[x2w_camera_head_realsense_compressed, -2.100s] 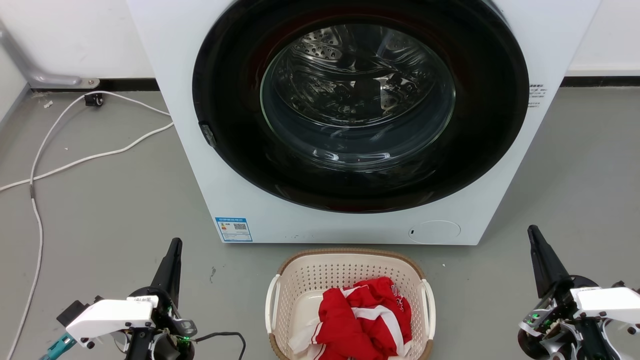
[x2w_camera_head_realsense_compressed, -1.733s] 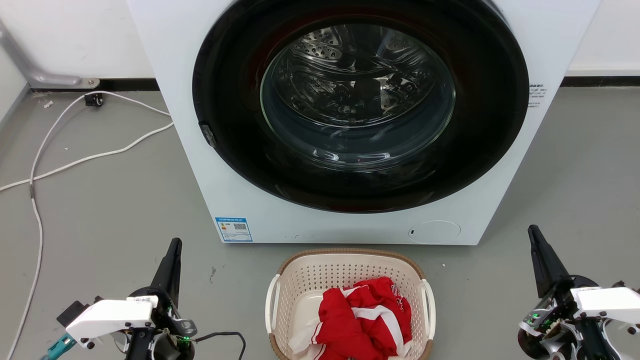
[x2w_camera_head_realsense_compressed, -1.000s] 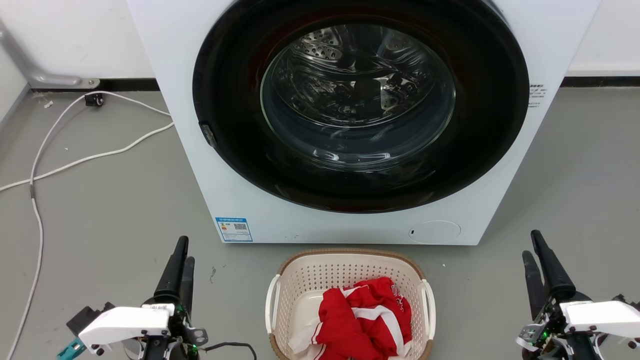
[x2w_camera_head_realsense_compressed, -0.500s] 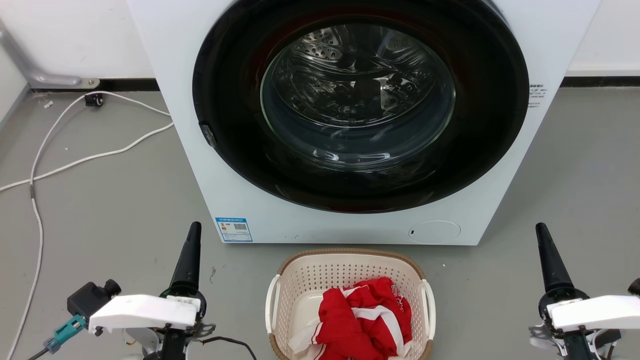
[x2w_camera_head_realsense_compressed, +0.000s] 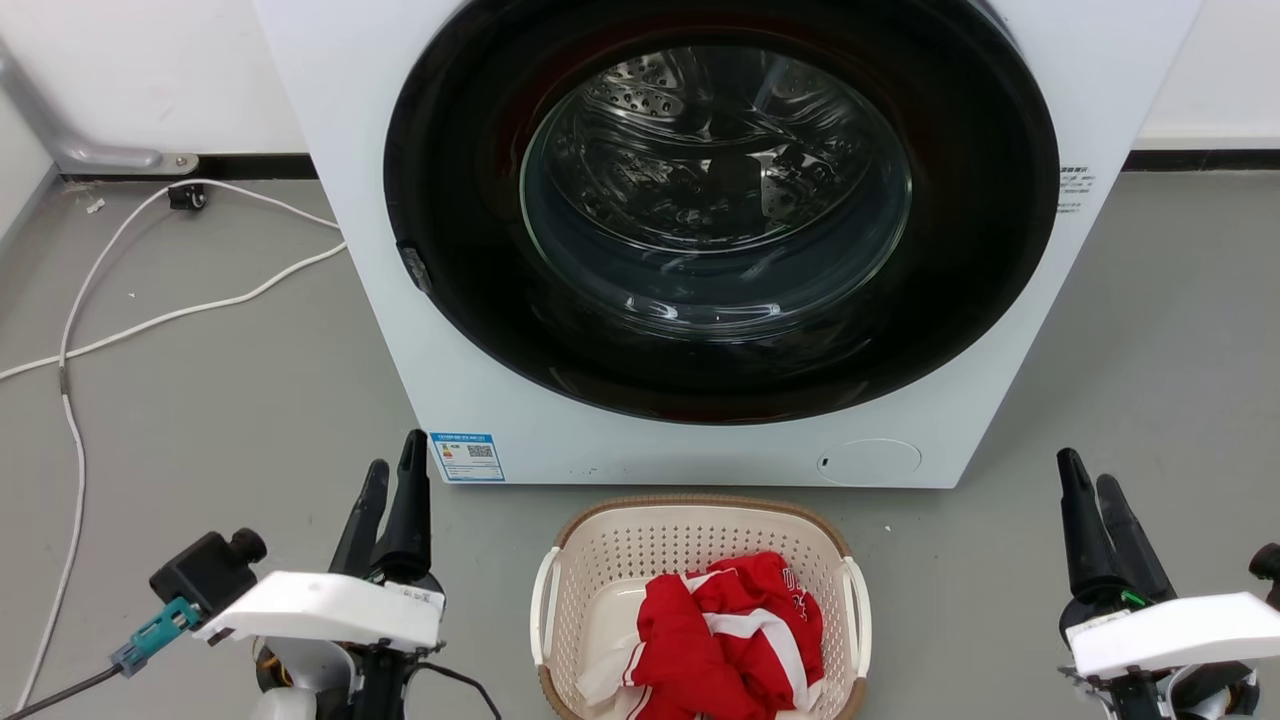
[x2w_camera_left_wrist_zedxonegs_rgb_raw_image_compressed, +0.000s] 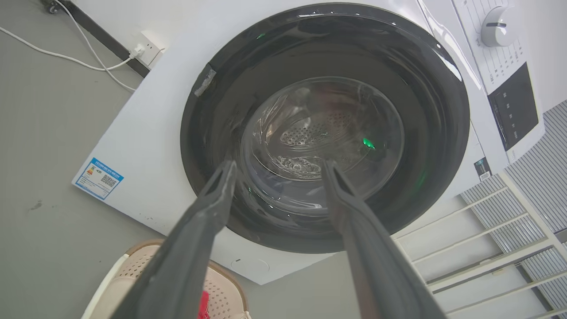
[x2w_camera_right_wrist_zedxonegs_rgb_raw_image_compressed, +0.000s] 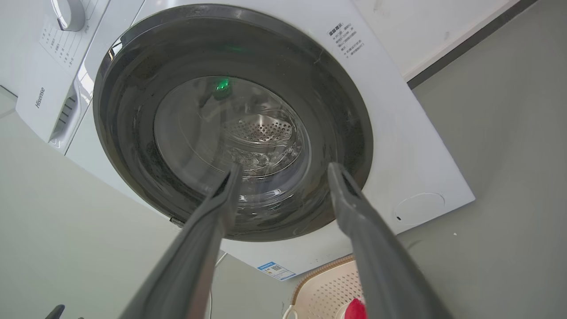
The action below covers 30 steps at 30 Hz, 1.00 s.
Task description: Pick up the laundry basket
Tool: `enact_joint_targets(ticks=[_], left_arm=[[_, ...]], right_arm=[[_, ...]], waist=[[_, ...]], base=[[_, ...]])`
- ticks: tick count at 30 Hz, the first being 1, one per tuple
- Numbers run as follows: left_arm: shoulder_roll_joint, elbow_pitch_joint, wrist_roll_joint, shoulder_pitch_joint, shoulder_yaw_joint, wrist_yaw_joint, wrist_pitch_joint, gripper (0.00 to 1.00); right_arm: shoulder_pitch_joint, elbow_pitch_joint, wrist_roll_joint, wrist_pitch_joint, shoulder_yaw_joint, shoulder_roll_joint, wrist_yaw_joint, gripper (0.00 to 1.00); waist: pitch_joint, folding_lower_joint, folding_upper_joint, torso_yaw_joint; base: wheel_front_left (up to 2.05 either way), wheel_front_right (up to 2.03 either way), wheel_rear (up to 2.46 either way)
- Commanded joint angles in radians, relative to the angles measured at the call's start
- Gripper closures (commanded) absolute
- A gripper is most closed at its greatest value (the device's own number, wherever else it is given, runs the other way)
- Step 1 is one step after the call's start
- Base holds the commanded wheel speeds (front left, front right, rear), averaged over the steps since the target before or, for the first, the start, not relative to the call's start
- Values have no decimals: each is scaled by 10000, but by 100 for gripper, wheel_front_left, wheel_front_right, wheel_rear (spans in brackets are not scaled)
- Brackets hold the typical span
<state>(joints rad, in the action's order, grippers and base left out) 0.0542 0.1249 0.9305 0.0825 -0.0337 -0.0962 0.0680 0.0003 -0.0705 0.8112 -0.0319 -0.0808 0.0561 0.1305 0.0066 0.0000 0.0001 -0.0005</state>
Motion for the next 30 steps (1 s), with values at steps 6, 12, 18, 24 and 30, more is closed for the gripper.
enact_joint_targets(ticks=[6, 12, 18, 24, 30], left_arm=[[17, -190, -1220, 294, -168, 70, 273, 0], [12, -102, -2115, 320, -271, 144, 452, 0], [38, -34, -2988, 340, -389, 265, 619, 0], [50, 2, -3731, 319, -484, 348, 783, 0], [81, 88, -4431, 318, -579, 440, 930, 0]], right_arm=[[24, 444, -1231, -84, 57, -7, 1, 0], [122, 622, -2147, -95, 118, -14, 2, 0], [222, 755, -2992, -92, 192, -21, 1, 0], [317, 905, -3788, -113, 259, -28, 1, 0], [368, 961, -4589, -134, 330, -34, 1, 0]], waist=[[23, 0, -1, 7], [20, 0, -1, 2], [6, 0, -1, 3], [1, 0, -1, 9], [-34, 0, -1, 13]], base=[[0, 0, 0], [0, 0, 0], [0, 0, 0], [0, 0, 0], [0, 0, 0]])
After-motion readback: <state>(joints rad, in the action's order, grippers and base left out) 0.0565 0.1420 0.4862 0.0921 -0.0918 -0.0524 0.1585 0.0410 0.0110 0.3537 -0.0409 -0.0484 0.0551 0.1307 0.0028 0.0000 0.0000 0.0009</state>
